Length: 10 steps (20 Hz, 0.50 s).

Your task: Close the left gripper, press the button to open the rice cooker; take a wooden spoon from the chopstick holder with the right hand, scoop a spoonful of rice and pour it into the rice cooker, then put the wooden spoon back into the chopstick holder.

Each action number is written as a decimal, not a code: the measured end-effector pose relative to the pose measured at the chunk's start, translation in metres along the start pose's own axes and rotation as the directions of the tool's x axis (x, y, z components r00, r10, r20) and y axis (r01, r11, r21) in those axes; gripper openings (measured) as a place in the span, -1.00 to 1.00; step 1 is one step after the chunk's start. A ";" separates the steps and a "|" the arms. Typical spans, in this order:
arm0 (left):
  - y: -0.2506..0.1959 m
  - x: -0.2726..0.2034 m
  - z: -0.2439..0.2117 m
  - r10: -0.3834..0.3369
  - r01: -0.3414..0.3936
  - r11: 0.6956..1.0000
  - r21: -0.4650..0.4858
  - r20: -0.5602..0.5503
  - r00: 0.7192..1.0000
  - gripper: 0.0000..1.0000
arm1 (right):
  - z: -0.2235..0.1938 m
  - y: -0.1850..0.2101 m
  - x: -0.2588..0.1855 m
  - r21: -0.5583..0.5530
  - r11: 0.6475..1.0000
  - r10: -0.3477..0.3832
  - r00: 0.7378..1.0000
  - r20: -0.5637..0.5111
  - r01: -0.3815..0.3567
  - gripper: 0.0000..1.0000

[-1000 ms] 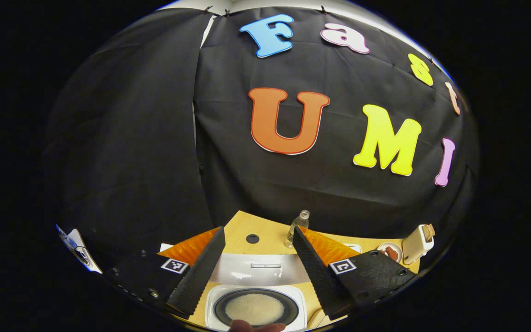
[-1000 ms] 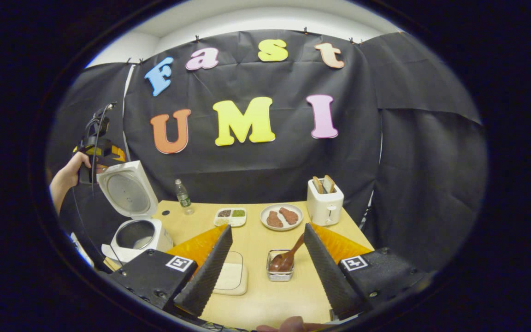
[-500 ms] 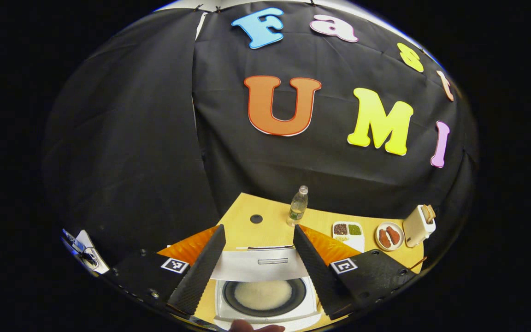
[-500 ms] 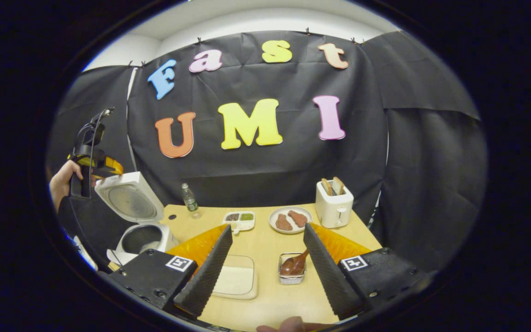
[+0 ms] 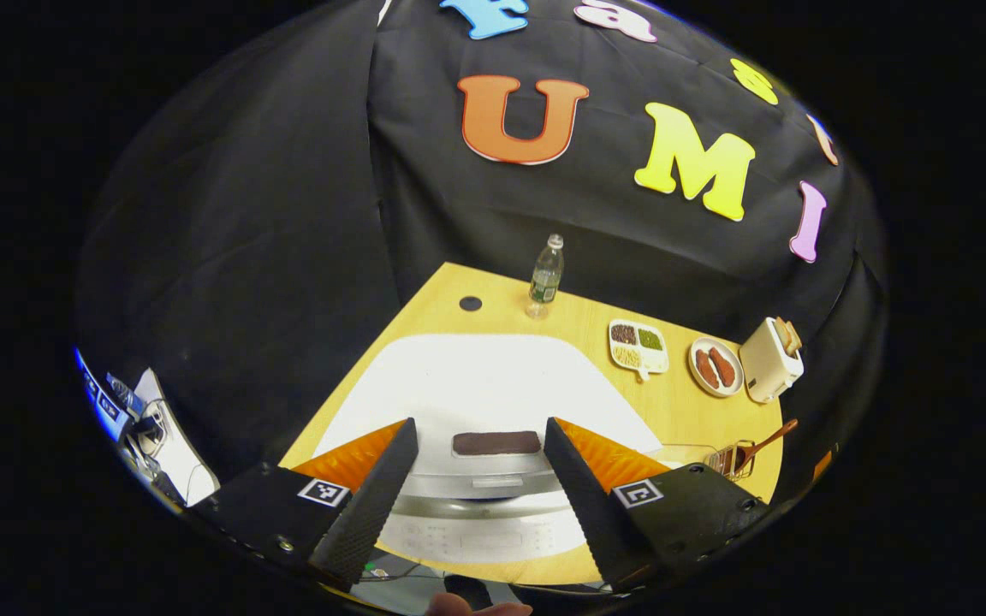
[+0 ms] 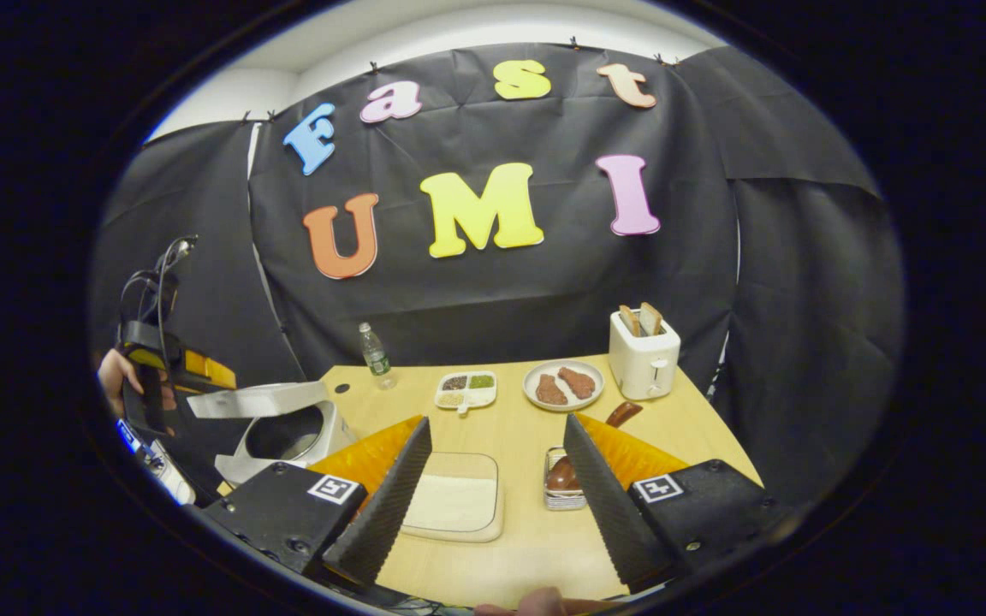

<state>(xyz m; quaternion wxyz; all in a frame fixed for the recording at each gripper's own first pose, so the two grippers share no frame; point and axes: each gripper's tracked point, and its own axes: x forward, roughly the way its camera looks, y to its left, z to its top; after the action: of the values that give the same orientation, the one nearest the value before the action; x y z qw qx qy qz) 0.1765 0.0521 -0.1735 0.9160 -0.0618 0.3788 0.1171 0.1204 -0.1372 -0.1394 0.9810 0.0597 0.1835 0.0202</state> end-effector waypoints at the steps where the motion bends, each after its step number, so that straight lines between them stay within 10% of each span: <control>1: 0.000 0.003 -0.010 -0.003 0.003 1.000 -0.008 -0.018 1.000 0.93 | 0.001 0.001 0.000 -0.004 1.000 0.004 1.000 0.000 -0.004 1.00; 10: 0.001 0.028 -0.063 -0.024 0.024 1.000 0.002 -0.137 0.990 0.94 | -0.008 0.007 -0.003 -0.024 0.999 0.030 0.999 -0.021 -0.031 1.00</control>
<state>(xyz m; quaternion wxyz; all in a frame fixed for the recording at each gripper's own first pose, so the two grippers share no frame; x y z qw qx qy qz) 0.1527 0.0446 -0.2372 0.8893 -0.0727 0.4401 0.1008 0.1146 -0.1295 -0.1452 0.9793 0.0501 0.1924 0.0380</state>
